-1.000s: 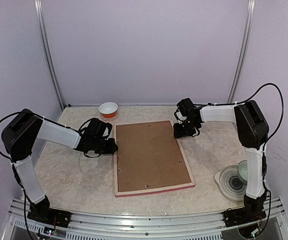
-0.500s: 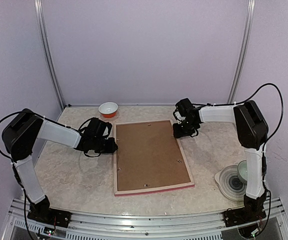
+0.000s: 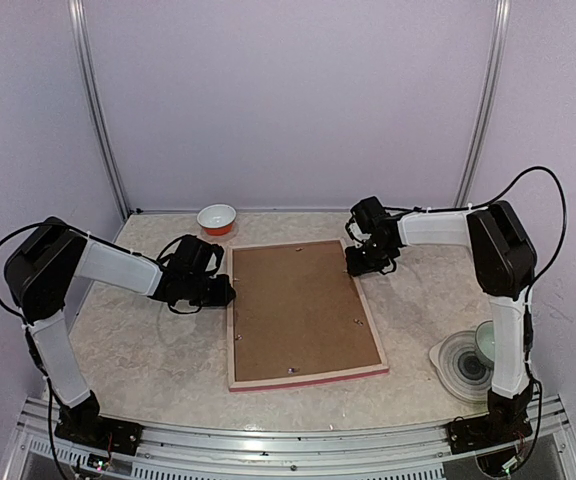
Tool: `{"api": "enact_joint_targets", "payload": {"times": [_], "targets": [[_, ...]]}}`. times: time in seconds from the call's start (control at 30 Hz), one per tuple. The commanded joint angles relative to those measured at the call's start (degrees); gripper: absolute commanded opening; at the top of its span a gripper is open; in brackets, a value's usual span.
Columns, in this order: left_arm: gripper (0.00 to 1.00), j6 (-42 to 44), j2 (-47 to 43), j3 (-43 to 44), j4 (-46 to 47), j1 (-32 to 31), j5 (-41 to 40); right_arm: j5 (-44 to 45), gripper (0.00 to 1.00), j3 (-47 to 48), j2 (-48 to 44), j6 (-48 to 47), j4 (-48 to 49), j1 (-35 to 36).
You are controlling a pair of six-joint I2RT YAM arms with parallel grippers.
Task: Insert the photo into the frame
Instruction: Press the fastener onto the backboard.
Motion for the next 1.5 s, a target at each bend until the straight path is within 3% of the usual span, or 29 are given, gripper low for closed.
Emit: {"api": "enact_joint_targets", "payload": {"times": [0.0,0.33,0.57,0.8,1.1,1.47], "targets": [[0.15,2.3,1.51,0.15,-1.3,0.17,1.17,2.86,0.38,-1.42,-2.78,0.06,4.45,0.07],[0.16,2.13,1.22,0.05,-1.15,0.23,1.2,0.93,0.41,-7.19,-11.54,1.42,4.37,0.08],[0.18,2.04,1.25,0.07,-1.06,0.26,1.16,-5.12,0.43,-13.14,-17.15,2.24,2.7,0.86],[0.2,2.02,0.99,-0.04,-0.99,0.34,1.17,-10.62,0.45,-18.92,-19.79,1.32,0.71,2.23],[0.2,1.88,0.99,-0.17,-0.65,0.42,1.63,-11.07,0.52,-22.68,-21.73,-0.15,-1.92,4.36],[0.2,1.87,1.03,-0.22,-0.45,0.61,2.18,-11.54,0.52,-25.32,-22.54,-0.75,-3.19,5.22]]}}
